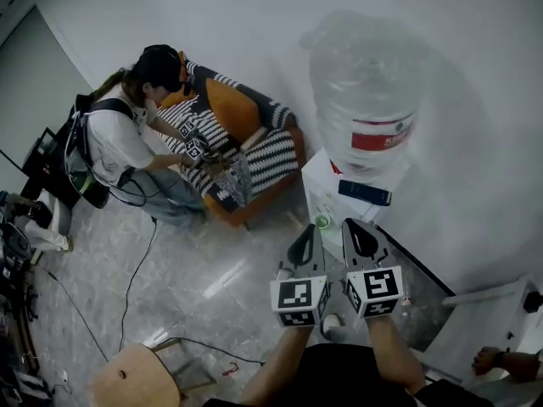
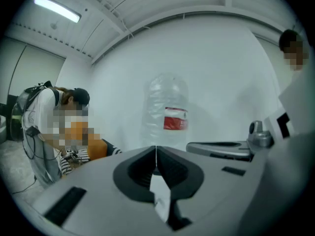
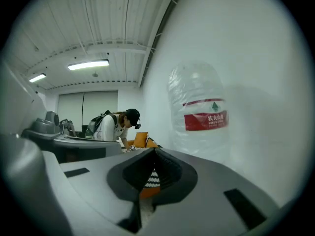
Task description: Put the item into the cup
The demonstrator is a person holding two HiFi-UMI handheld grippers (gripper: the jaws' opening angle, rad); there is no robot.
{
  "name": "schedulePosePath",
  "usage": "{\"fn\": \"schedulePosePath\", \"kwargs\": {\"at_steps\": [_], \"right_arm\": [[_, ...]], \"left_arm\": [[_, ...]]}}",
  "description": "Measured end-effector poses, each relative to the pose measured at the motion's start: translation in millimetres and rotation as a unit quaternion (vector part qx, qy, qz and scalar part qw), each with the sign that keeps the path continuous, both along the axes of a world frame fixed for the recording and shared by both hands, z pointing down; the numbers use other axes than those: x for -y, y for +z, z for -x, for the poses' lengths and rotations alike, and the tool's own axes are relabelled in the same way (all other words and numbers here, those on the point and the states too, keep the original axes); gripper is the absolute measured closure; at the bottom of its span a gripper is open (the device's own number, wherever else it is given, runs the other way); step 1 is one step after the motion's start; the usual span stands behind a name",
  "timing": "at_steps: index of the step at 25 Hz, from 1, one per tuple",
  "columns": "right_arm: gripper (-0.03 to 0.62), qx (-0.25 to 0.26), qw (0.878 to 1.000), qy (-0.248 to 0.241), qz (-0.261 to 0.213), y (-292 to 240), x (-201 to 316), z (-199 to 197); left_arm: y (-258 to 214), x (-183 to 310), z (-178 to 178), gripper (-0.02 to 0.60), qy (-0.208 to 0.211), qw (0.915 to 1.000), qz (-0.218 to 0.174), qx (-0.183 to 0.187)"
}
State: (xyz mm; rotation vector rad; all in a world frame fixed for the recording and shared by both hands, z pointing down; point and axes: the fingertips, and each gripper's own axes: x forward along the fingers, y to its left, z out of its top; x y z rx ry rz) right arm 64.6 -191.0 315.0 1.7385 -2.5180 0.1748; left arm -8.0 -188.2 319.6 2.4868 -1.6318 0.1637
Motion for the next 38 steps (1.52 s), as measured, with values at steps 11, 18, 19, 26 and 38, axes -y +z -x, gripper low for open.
{"fn": "schedulePosePath", "kwargs": {"at_steps": [11, 18, 19, 26, 38], "right_arm": [[0.583, 0.032, 0.998, 0.029, -0.039, -51.3, -6.1, -26.1], [0.583, 0.024, 0.998, 0.006, -0.057, -60.8, -12.5, -19.9], [0.583, 0.024, 0.998, 0.003, -0.059, -61.4, -12.7, -19.4], [0.583, 0.003, 0.998, 0.009, -0.062, -49.5, -10.3, -19.0], [0.585, 0.002, 0.998, 0.007, -0.064, -45.3, -9.1, -17.3]], "left_arm": [[-32.0, -2.4, -11.7, 0.568, -0.009, 0.9994, -0.017, -0.028], [-44.0, -4.6, -15.7, 0.568, -0.008, 0.9991, -0.036, -0.02], [-44.5, -4.5, -16.5, 0.568, -0.008, 0.9991, -0.038, -0.016], [-40.9, -1.3, -13.4, 0.568, -0.011, 0.9986, -0.051, 0.001], [-32.1, 0.7, -18.8, 0.568, 0.009, 0.9991, -0.042, 0.003]]}}
